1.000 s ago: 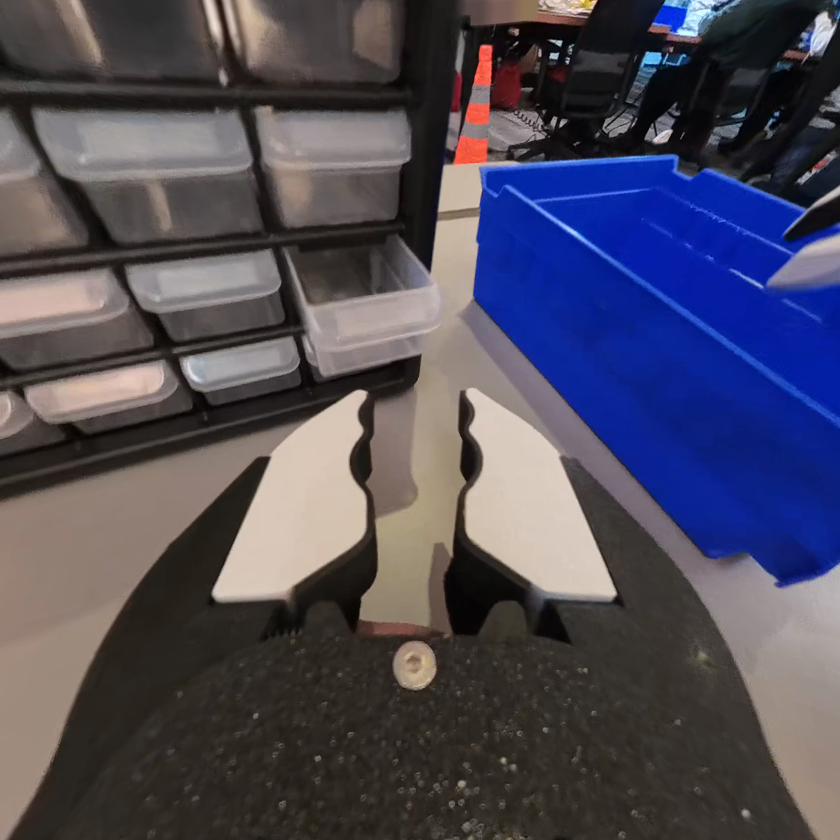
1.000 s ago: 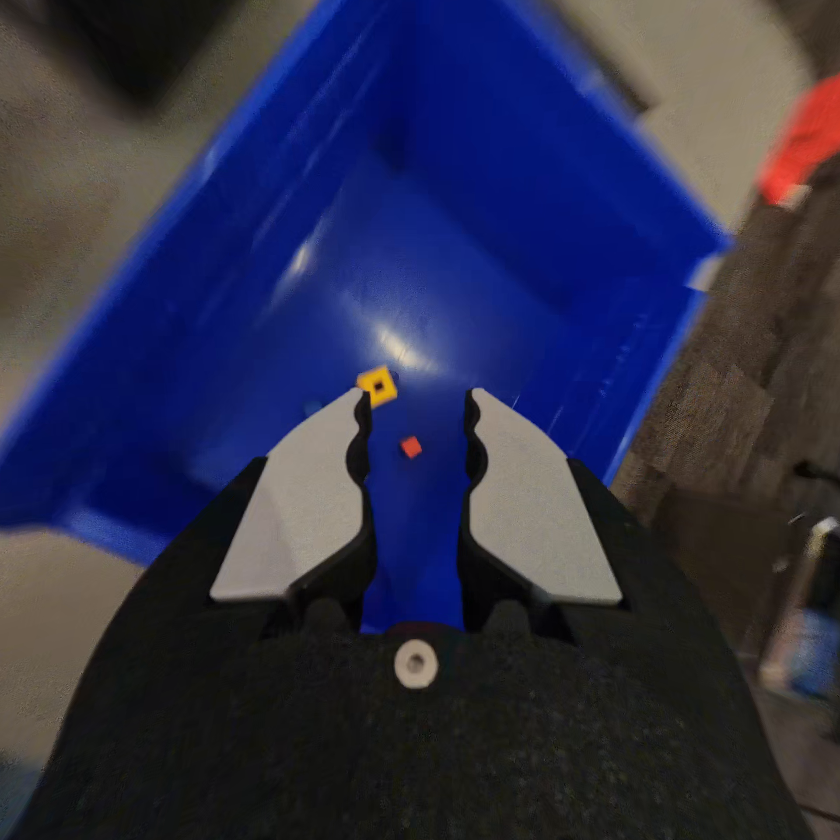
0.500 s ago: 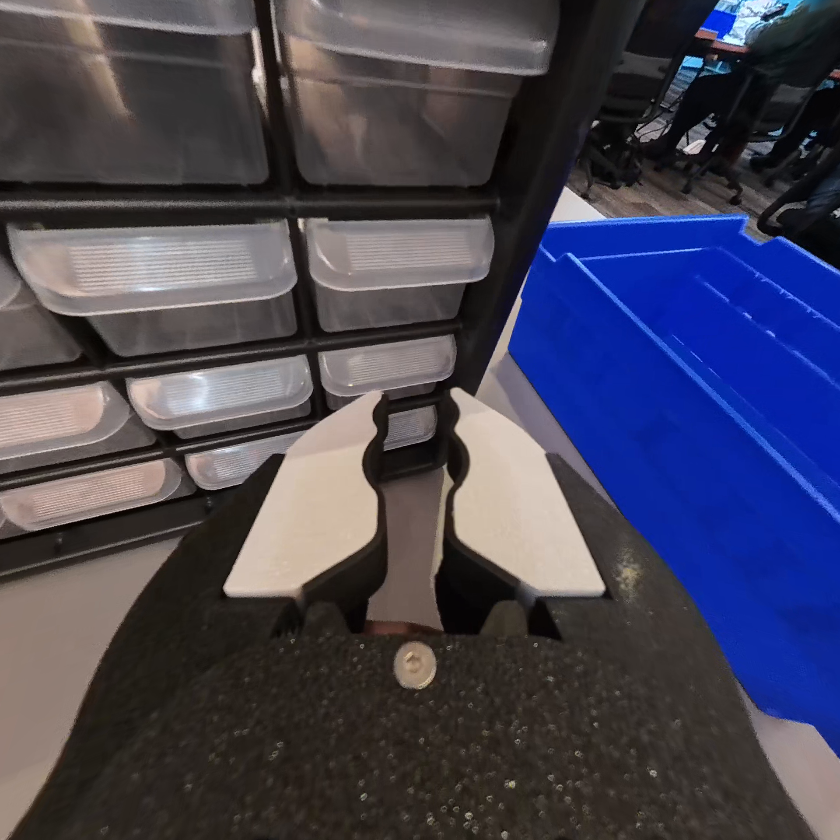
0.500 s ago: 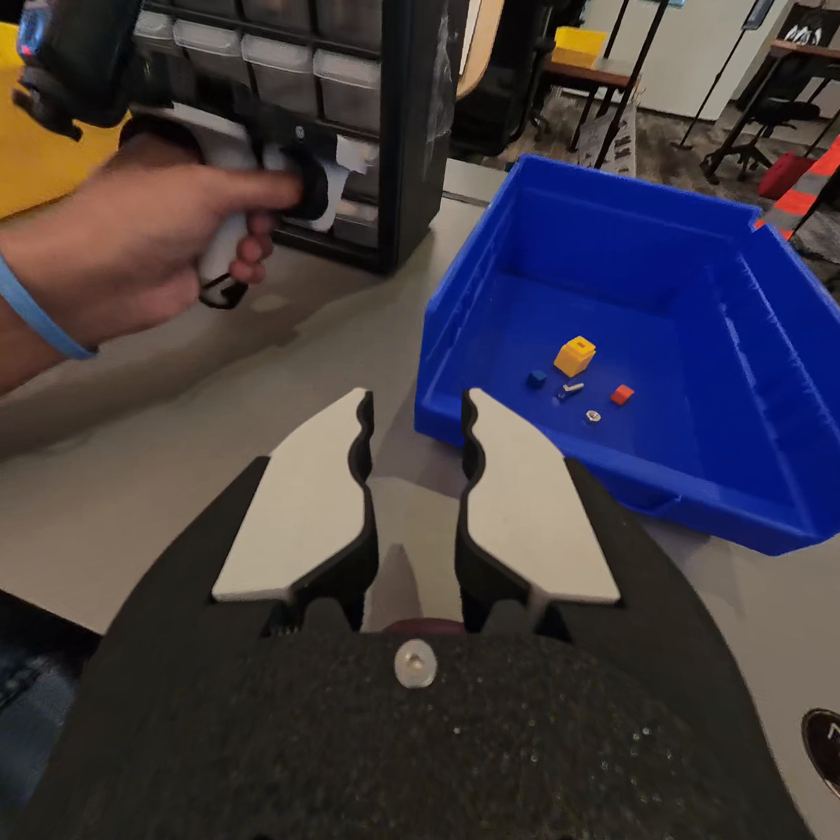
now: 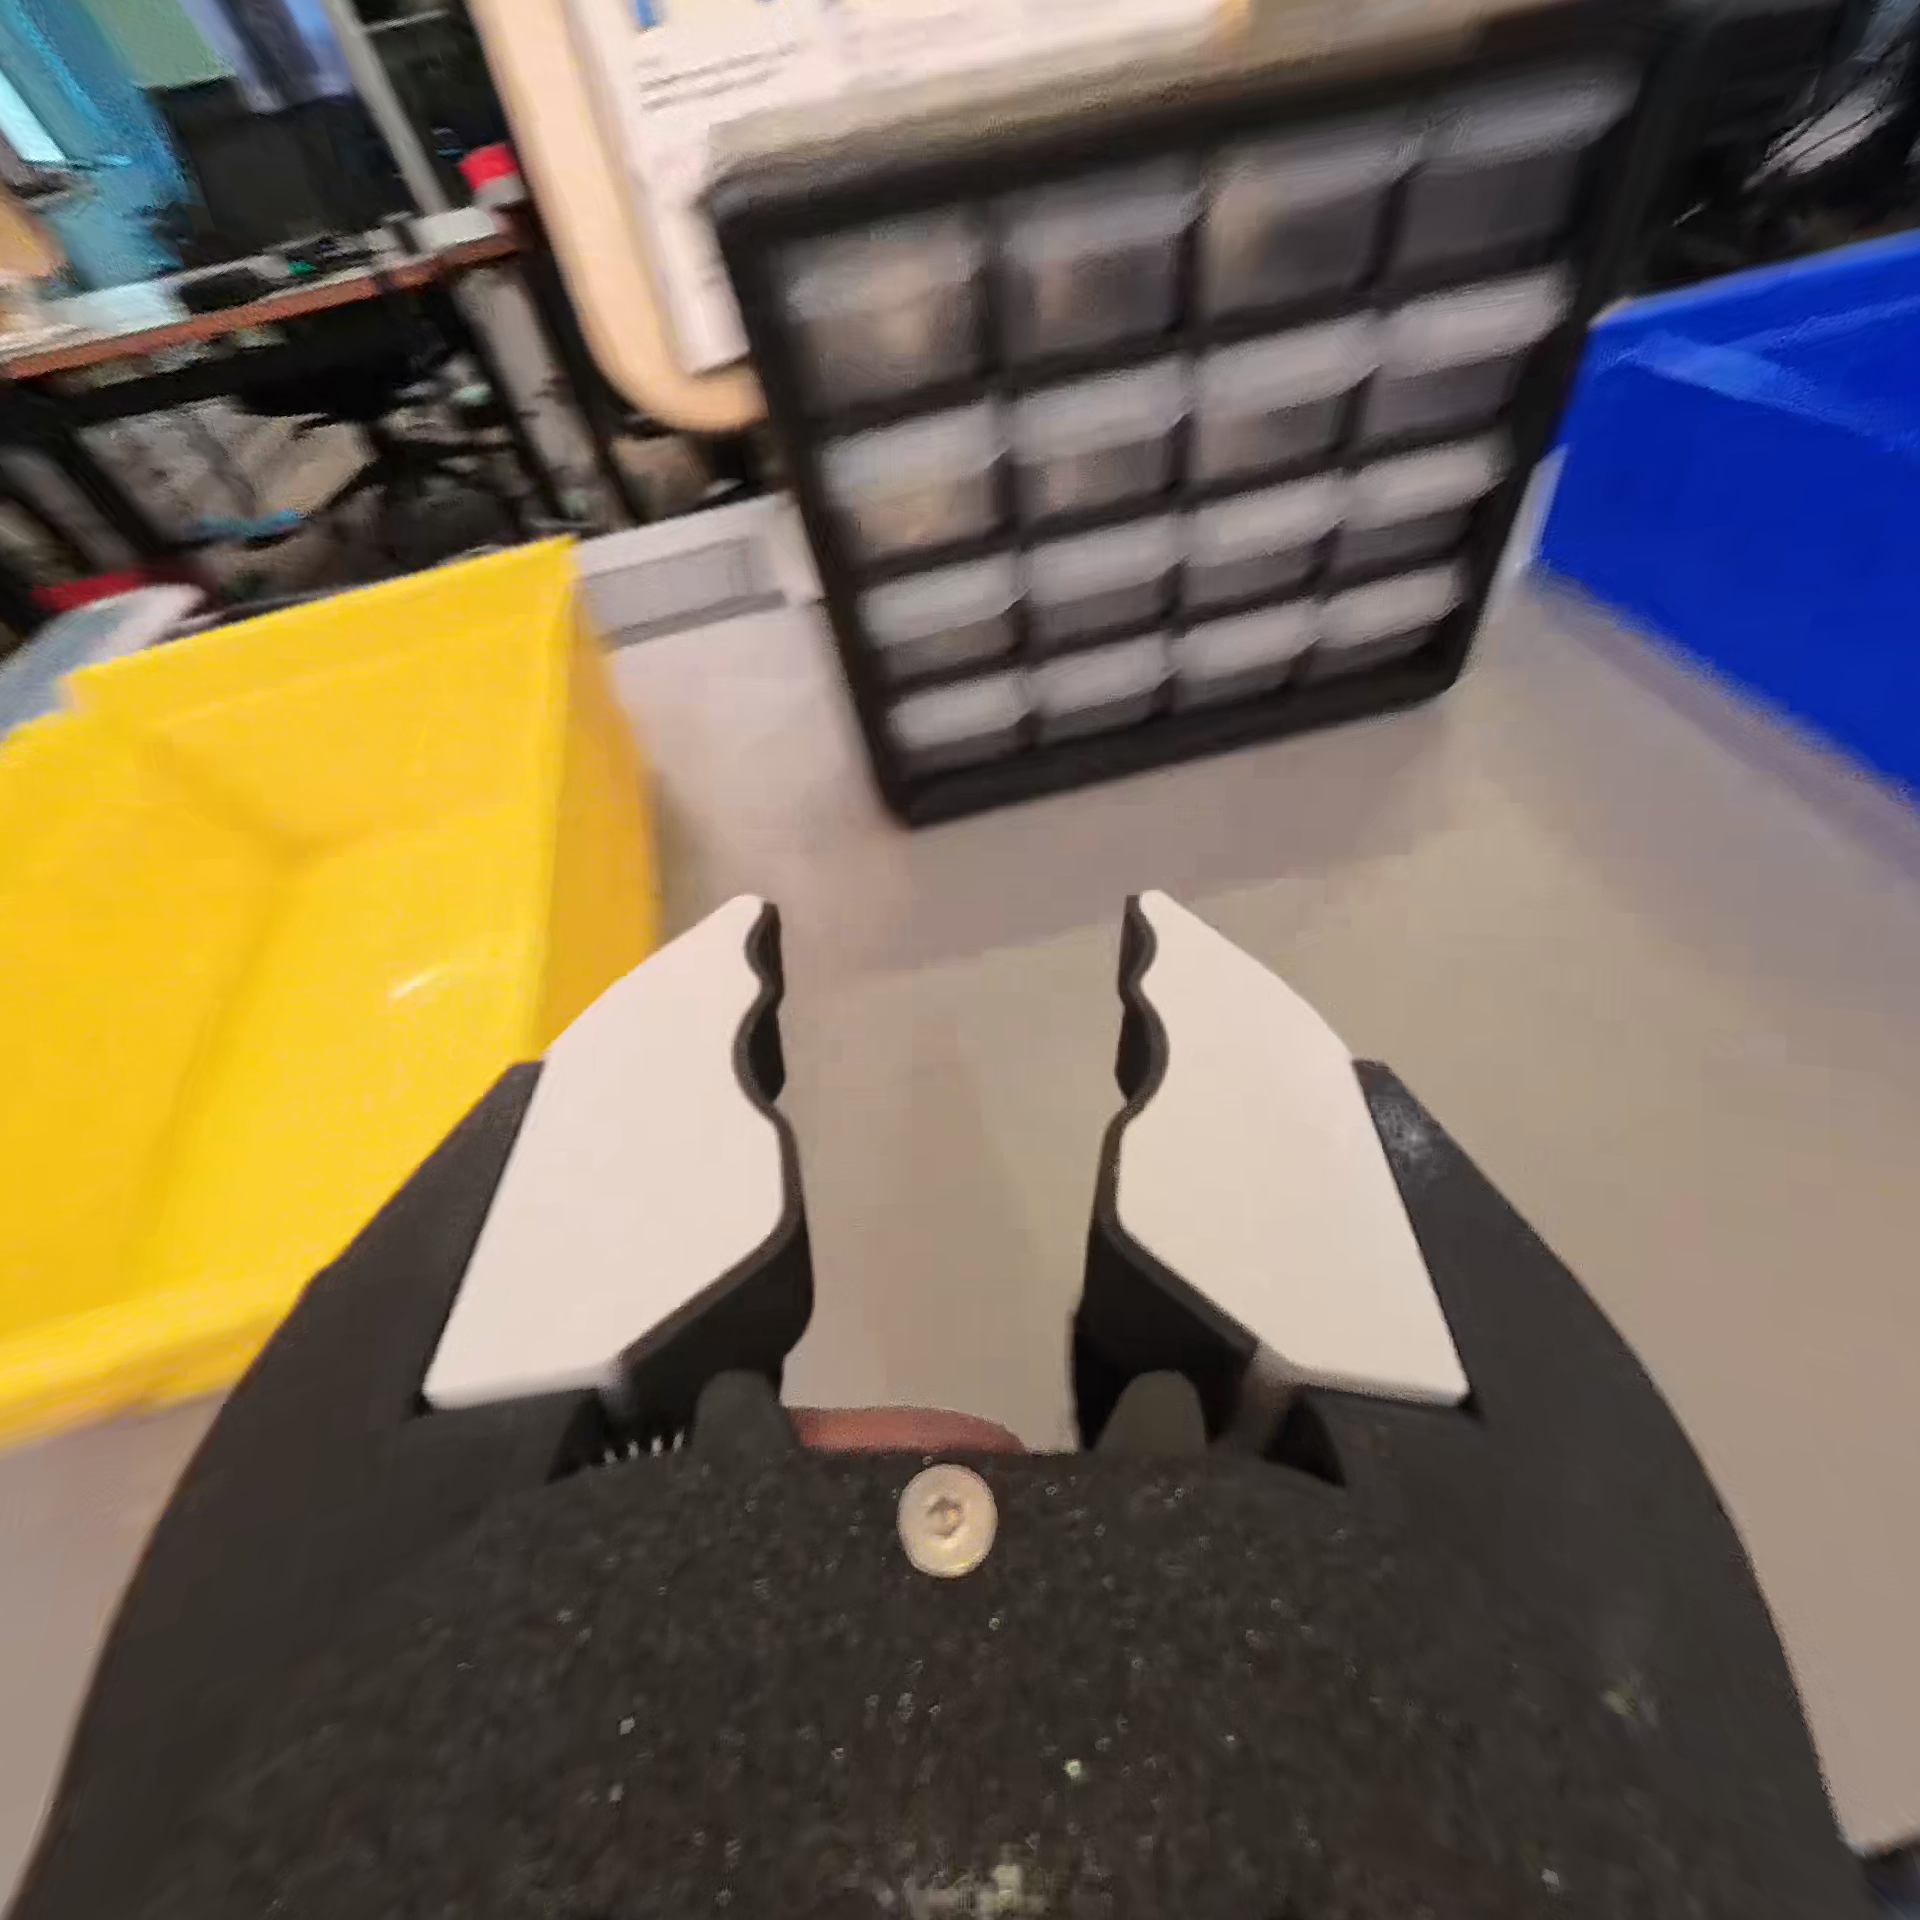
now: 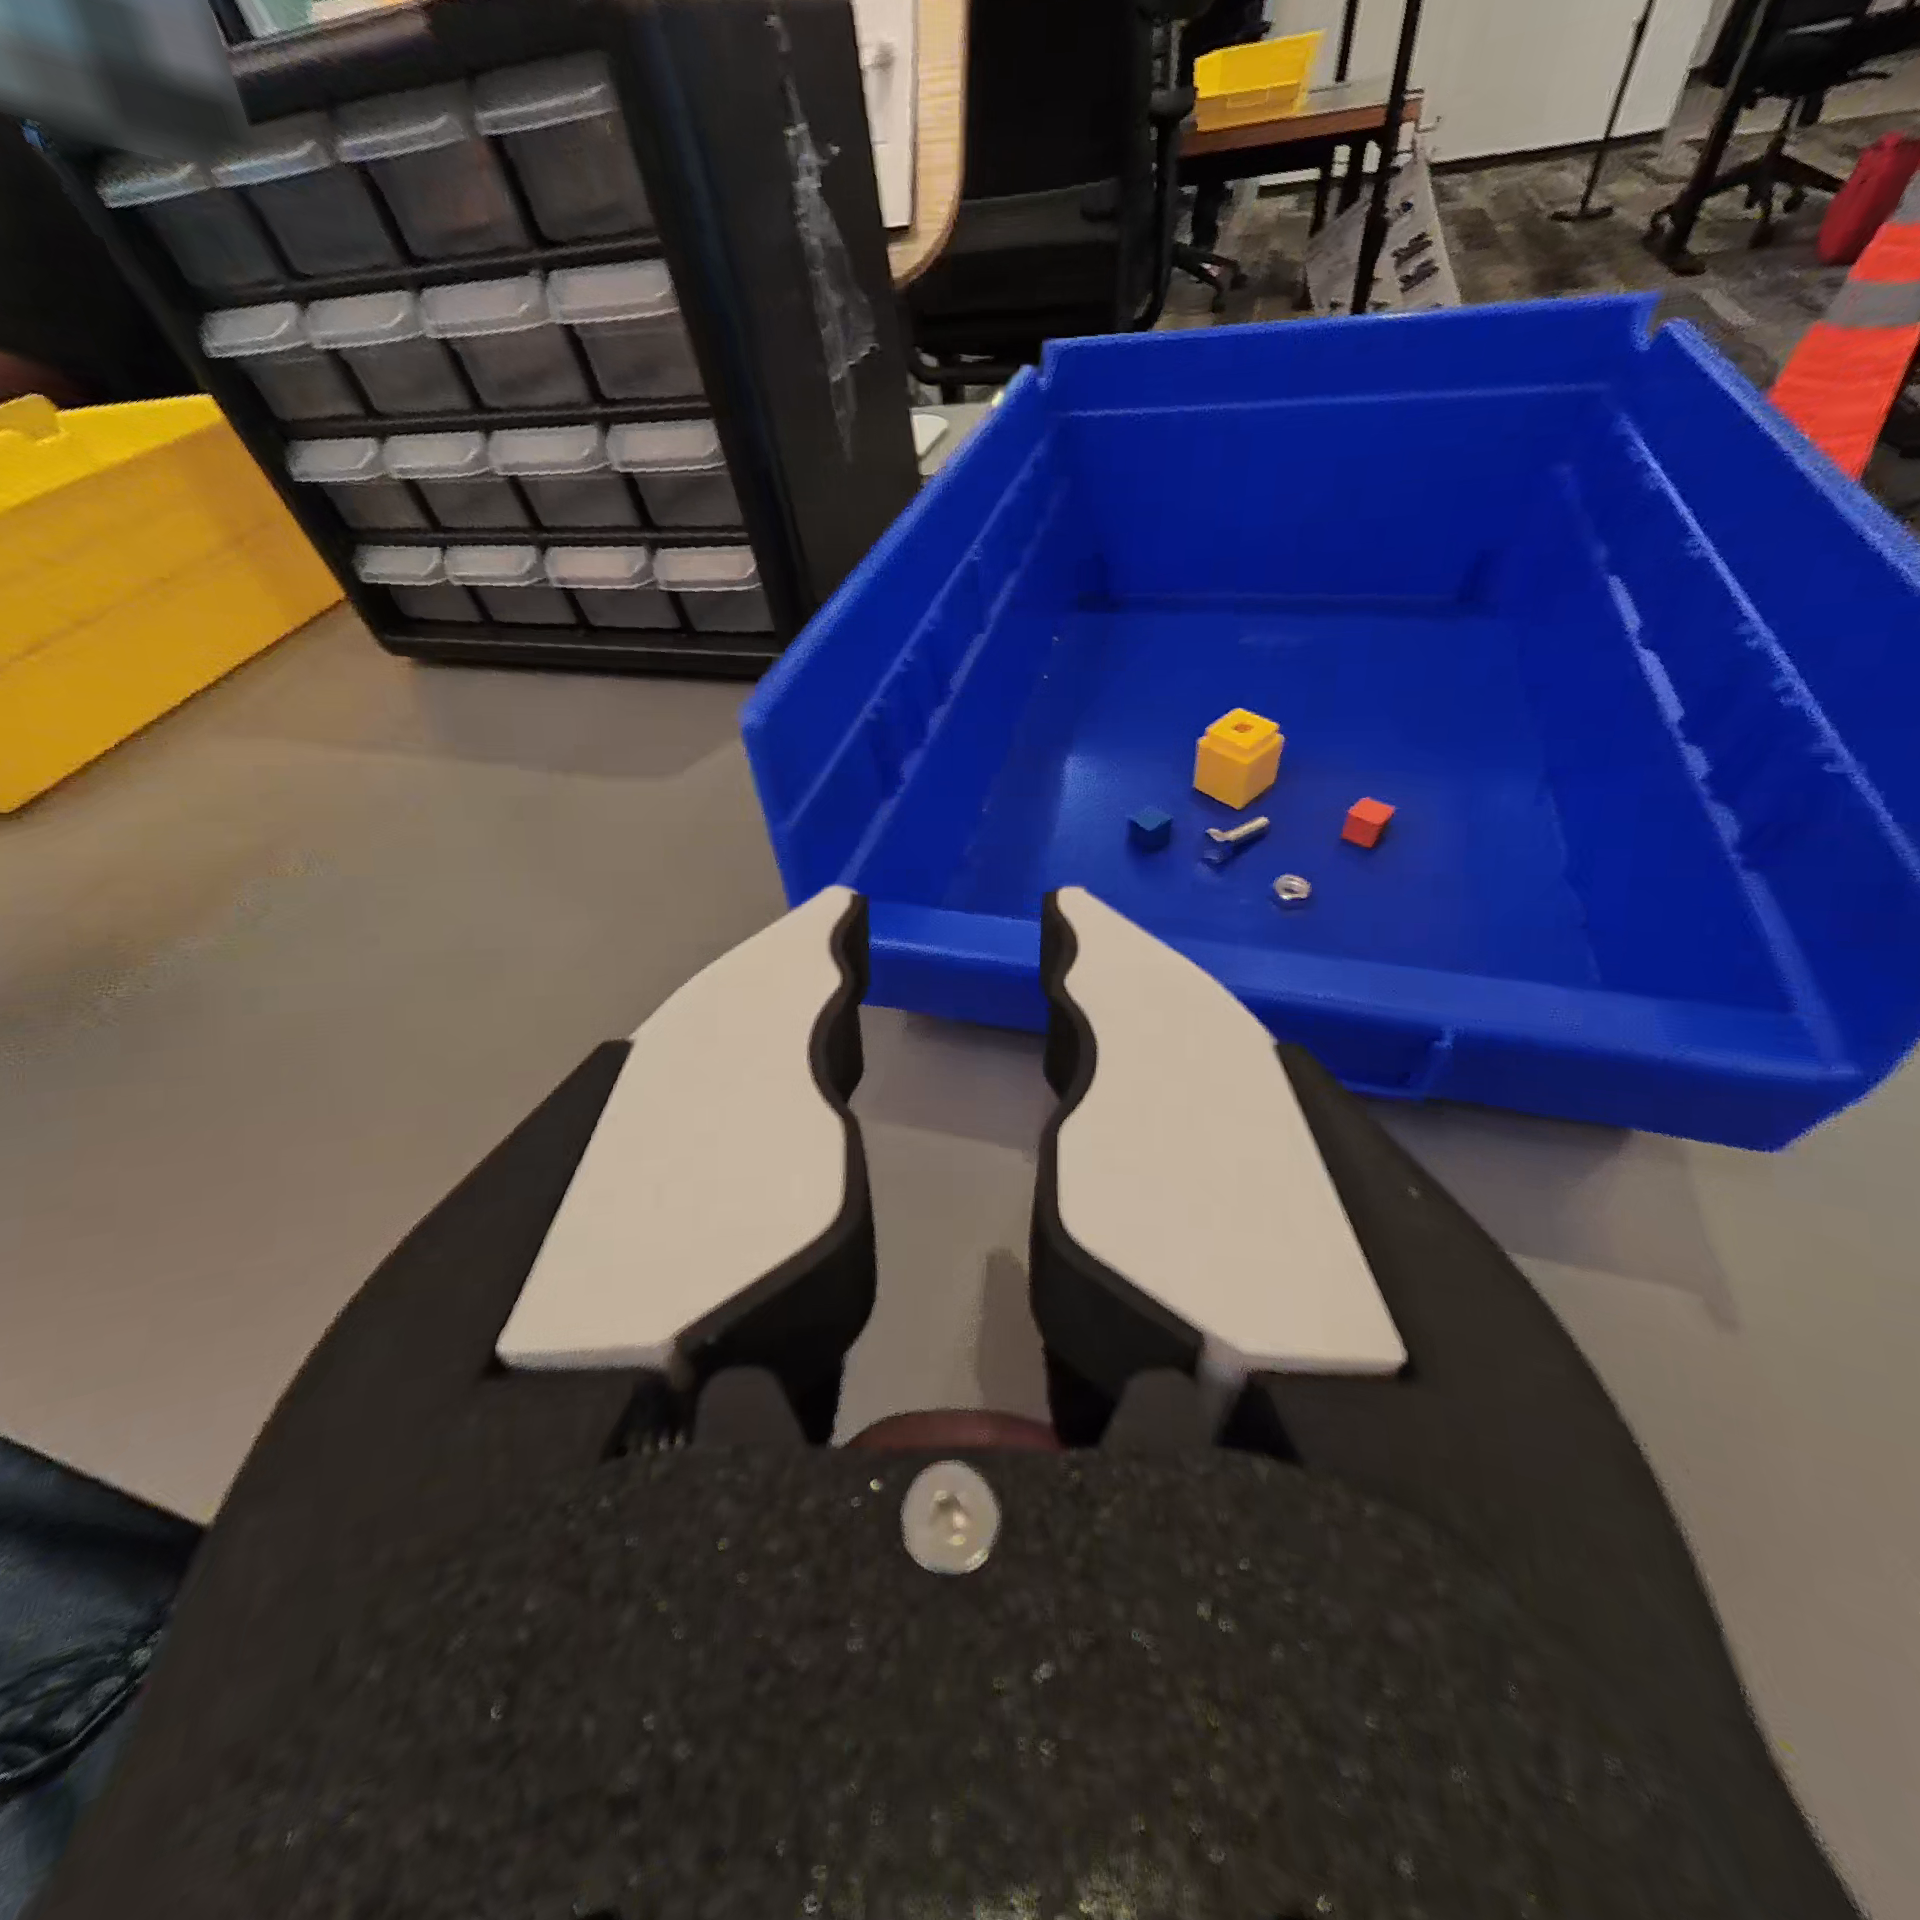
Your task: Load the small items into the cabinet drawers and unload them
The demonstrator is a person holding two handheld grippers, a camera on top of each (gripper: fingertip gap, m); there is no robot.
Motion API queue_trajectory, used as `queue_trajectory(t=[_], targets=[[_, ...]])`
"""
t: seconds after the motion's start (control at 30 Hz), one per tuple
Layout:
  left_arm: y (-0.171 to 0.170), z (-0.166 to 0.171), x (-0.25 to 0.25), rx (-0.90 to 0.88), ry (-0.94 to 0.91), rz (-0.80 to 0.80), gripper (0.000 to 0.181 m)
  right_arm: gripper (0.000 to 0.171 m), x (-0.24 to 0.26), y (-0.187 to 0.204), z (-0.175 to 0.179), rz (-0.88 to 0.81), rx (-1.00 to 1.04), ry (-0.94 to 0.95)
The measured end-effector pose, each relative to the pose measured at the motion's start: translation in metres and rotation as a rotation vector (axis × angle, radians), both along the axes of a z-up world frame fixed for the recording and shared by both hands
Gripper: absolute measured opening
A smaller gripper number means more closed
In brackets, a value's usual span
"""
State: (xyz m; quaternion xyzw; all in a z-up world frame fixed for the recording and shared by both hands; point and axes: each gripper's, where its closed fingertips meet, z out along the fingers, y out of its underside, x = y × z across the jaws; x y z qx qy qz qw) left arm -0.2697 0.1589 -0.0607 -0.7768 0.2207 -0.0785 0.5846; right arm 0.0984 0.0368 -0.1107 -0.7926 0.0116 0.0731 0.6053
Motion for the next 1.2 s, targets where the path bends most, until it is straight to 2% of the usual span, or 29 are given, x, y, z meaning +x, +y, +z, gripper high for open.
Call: queue_trajectory(t=[0.1, 0.17, 0.23, 0.3, 0.43, 0.53, 0.8, 1.07, 1.2], targets=[[-0.029, -0.029, -0.086, 0.001, 0.069, 0.155, 0.061, 0.031, 0.017, -0.002, -0.002, -0.050, -0.016, -0.016], [-0.040, -0.051, -0.118, -0.055, -0.015, 0.195, 0.058, 0.030, 0.028, -0.002, -0.003, -0.091, -0.024, -0.031], [-0.041, -0.062, -0.129, -0.157, -0.150, 0.178, 0.062, 0.030, 0.035, 0.000, -0.006, -0.115, -0.044, -0.031], [-0.032, -0.054, -0.140, -0.157, -0.263, 0.200, 0.061, 0.030, 0.039, 0.000, -0.012, -0.133, -0.076, -0.035], [-0.011, -0.062, -0.162, -0.148, -0.288, 0.259, 0.064, 0.030, 0.038, -0.001, -0.014, -0.128, -0.083, -0.022], [-0.010, -0.066, -0.158, -0.195, -0.361, 0.240, 0.065, 0.031, 0.038, -0.002, -0.019, -0.125, -0.100, -0.065], [-0.010, -0.062, -0.144, -0.126, -0.235, 0.216, 0.061, 0.031, 0.033, -0.002, -0.018, -0.107, -0.092, -0.067], [-0.009, -0.067, -0.146, -0.154, -0.228, 0.213, 0.059, 0.031, 0.029, 0.001, -0.017, -0.090, -0.081, -0.058], [-0.015, -0.048, -0.113, -0.120, -0.189, 0.141, 0.065, 0.035, 0.038, 0.001, -0.008, -0.112, -0.039, -0.107]])
